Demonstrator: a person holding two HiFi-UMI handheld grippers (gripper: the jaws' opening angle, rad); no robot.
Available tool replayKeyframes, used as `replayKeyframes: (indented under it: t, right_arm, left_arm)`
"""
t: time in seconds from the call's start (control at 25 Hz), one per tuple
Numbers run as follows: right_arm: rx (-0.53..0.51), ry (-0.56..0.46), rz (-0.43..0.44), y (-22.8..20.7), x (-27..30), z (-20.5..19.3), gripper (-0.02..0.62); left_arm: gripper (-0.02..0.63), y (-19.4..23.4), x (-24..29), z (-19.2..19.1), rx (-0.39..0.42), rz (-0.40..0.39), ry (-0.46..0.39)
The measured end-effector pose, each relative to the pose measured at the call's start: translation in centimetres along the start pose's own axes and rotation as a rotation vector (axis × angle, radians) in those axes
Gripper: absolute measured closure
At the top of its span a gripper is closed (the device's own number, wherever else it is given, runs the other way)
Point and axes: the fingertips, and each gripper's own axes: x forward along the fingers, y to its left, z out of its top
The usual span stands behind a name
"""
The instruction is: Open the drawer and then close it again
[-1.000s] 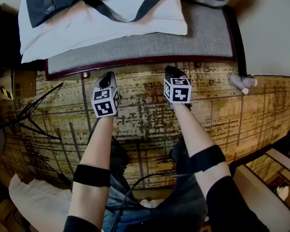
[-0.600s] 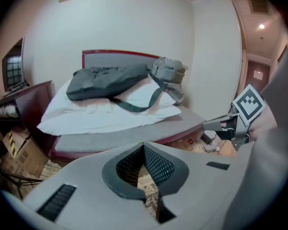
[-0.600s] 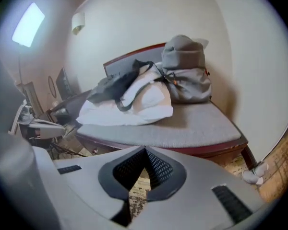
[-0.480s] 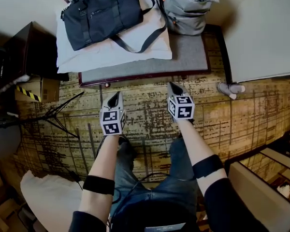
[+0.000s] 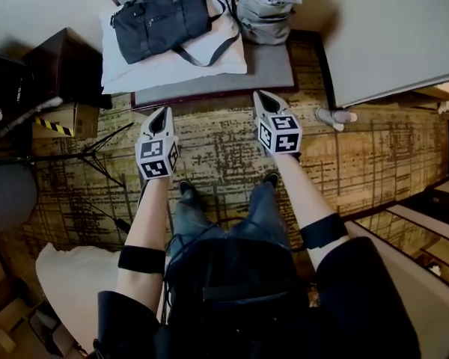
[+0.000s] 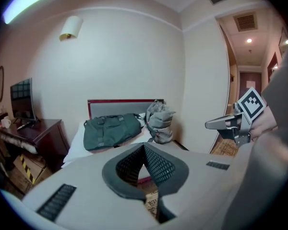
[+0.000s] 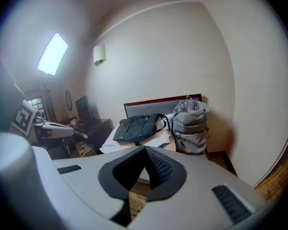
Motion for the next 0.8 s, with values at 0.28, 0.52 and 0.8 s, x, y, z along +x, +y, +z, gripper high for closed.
replayKeyframes:
  t: [0.28, 0.52, 0.8]
  right_arm:
    - [-0.083, -0.019, 0.001, 0.5, -5.8, 2.6, 0.595]
    - [-0.082, -0.043, -0.009, 0.0, -8.9, 3.6, 0.595]
    - [-0.049, -0.11, -0.014, 0.5, -11.6, 5.5, 0.595]
  left_arm:
    - [0.604, -2.2, -4.7, 2.8, 0.012, -0.038, -0.06]
    - [0.604, -3.0, -6.6, 4.1, 0.03, -0.065, -0.079]
    - [0.604, -4.2, -8.0, 5.4, 0.03, -0.097, -0.106]
